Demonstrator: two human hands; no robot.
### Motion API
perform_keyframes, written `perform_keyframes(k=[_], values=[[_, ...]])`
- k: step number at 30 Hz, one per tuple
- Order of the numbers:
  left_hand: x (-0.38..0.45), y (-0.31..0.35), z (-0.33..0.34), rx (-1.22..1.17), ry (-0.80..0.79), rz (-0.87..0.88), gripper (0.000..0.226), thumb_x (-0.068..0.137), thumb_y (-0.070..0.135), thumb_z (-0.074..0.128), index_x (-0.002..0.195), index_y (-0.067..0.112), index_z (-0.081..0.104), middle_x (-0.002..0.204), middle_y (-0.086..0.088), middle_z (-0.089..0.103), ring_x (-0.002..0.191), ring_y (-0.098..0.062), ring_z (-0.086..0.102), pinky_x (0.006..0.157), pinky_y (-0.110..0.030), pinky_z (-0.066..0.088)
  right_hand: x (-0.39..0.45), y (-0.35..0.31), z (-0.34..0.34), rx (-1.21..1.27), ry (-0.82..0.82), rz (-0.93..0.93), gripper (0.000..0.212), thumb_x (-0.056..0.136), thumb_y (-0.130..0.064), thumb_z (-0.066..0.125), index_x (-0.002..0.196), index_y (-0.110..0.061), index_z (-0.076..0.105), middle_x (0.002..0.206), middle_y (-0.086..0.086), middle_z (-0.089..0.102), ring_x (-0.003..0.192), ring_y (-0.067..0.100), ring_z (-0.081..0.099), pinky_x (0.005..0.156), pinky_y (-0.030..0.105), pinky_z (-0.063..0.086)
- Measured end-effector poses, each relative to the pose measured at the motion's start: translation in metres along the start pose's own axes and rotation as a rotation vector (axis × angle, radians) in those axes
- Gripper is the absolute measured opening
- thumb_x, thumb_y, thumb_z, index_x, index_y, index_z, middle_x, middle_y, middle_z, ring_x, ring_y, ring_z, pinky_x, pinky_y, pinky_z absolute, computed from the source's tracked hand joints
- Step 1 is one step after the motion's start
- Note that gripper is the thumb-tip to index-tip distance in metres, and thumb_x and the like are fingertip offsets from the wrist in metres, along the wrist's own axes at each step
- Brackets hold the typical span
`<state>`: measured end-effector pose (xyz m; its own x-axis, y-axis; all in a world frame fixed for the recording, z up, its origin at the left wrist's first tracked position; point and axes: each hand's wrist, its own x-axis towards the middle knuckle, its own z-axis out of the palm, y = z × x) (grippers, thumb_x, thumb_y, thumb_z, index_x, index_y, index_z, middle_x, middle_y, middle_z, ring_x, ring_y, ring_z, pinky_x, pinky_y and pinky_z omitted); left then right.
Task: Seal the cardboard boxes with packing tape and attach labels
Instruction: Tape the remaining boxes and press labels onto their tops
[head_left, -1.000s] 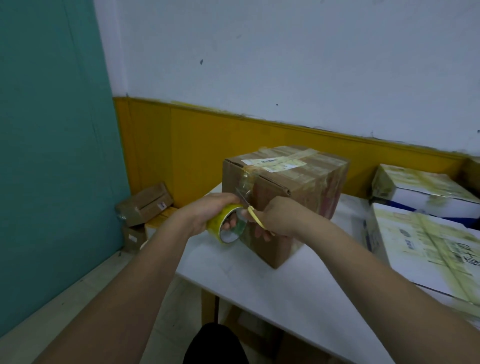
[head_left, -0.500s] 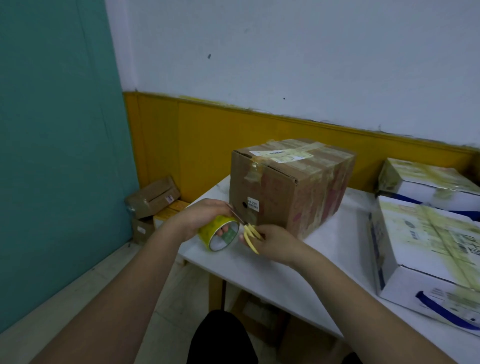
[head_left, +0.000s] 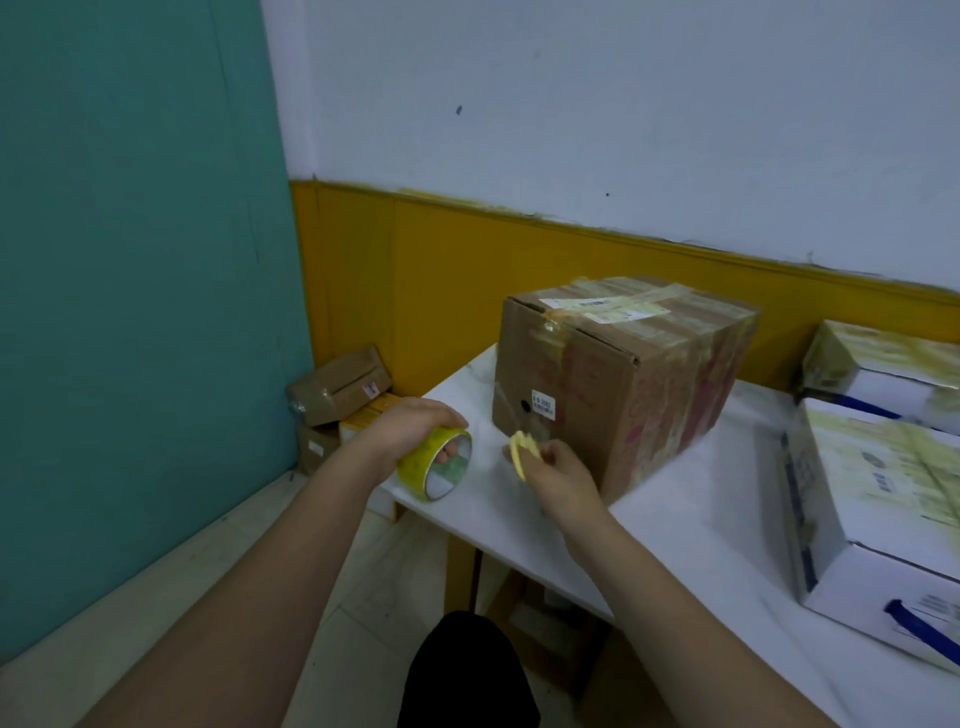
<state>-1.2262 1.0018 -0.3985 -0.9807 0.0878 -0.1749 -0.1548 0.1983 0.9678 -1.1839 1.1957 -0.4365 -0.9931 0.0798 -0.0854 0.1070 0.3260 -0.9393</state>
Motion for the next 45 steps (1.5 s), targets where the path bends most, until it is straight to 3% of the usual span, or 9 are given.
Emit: perform_keyframes(k=[4, 8, 11, 16, 21, 28, 33, 39, 45], values=[[0.005, -0.001, -0.01, -0.055, 0.152, -0.018, 0.011, 0.093, 0.014, 0.067, 0.093, 0.003, 0.07, 0.063, -0.01, 0.067, 0.048, -0.016, 0.059, 0.047, -0.019, 0.05, 0.005, 0.007, 0.006, -0.398, 0.074, -0.06, 0.036, 0.093, -0.053, 0.057, 0.09, -0.017, 0.057, 0.082, -0.001, 0.059, 0.074, 0.015, 0.055, 0.064, 0.029, 0.043], [0.0, -0.001, 0.001, -0.106, 0.122, 0.047, 0.013, 0.097, 0.012, 0.061, 0.098, 0.002, 0.068, 0.059, -0.011, 0.065, 0.044, -0.015, 0.059, 0.046, -0.02, 0.05, 0.018, 0.013, 0.033, -1.006, 0.036, -0.033, 0.045, 0.101, -0.038, 0.041, 0.128, -0.005, 0.056, 0.13, 0.018, 0.049, 0.112, 0.03, 0.047, 0.088, 0.034, 0.039], [-0.006, -0.004, 0.01, -0.106, 0.114, 0.082, 0.015, 0.1, 0.011, 0.056, 0.1, 0.0, 0.066, 0.06, -0.012, 0.063, 0.041, -0.013, 0.058, 0.044, -0.019, 0.049, 0.015, 0.0, 0.04, -1.119, 0.016, -0.01, 0.041, 0.104, -0.023, 0.037, 0.139, -0.005, 0.047, 0.142, 0.02, 0.039, 0.125, 0.031, 0.042, 0.105, 0.034, 0.035], [-0.009, -0.01, 0.014, -0.097, 0.136, 0.084, 0.017, 0.1, 0.013, 0.055, 0.1, 0.002, 0.067, 0.06, -0.01, 0.065, 0.045, -0.015, 0.059, 0.046, -0.021, 0.05, 0.014, -0.001, 0.035, -1.156, 0.239, -0.2, 0.024, 0.102, -0.005, 0.04, 0.115, -0.005, 0.061, 0.112, 0.009, 0.067, 0.103, 0.025, 0.066, 0.083, 0.031, 0.051], [-0.012, 0.0, 0.017, -0.096, 0.173, 0.118, 0.019, 0.101, 0.013, 0.052, 0.105, 0.002, 0.068, 0.063, -0.011, 0.065, 0.042, -0.011, 0.059, 0.045, -0.018, 0.048, 0.003, -0.001, 0.037, -1.172, 0.116, -0.236, 0.031, 0.1, -0.001, 0.036, 0.112, -0.006, 0.064, 0.12, 0.014, 0.061, 0.113, 0.028, 0.054, 0.088, 0.033, 0.046], [-0.024, 0.028, 0.019, -0.152, 0.16, 0.228, 0.021, 0.102, 0.015, 0.053, 0.11, 0.0, 0.066, 0.063, -0.01, 0.063, 0.041, -0.011, 0.056, 0.044, -0.018, 0.047, 0.005, -0.1, -0.017, -1.052, 0.715, -1.092, 0.01, 0.079, -0.009, 0.071, 0.075, -0.012, 0.063, 0.073, 0.008, 0.058, 0.071, 0.03, 0.054, 0.061, 0.037, 0.027], [-0.028, 0.034, 0.026, -0.202, 0.161, 0.253, 0.02, 0.101, 0.013, 0.053, 0.109, 0.0, 0.066, 0.058, -0.007, 0.063, 0.042, -0.013, 0.056, 0.045, -0.021, 0.047, 0.036, -0.141, -0.063, -1.227, 0.508, -0.488, 0.029, 0.102, -0.034, 0.052, 0.086, -0.012, 0.063, 0.08, 0.007, 0.059, 0.086, 0.032, 0.063, 0.061, 0.036, 0.04], [-0.029, 0.033, 0.034, -0.241, 0.129, 0.236, 0.021, 0.1, 0.014, 0.054, 0.109, 0.0, 0.068, 0.059, -0.008, 0.063, 0.044, -0.016, 0.056, 0.047, -0.022, 0.048, 0.039, -0.11, -0.056, -1.376, 0.546, -0.495, 0.02, 0.096, -0.033, 0.061, 0.097, -0.012, 0.06, 0.078, 0.002, 0.054, 0.072, 0.025, 0.054, 0.049, 0.029, 0.029], [-0.046, 0.031, 0.033, -0.233, -0.042, 0.266, 0.019, 0.1, 0.007, 0.048, 0.105, 0.005, 0.067, 0.068, -0.014, 0.064, 0.052, -0.022, 0.058, 0.052, -0.026, 0.05, 0.036, -0.1, -0.042, -1.534, 0.565, -0.508, 0.061, 0.096, -0.037, 0.059, 0.142, -0.001, 0.04, 0.138, 0.015, 0.052, 0.127, 0.032, 0.05, 0.109, 0.044, 0.037]])
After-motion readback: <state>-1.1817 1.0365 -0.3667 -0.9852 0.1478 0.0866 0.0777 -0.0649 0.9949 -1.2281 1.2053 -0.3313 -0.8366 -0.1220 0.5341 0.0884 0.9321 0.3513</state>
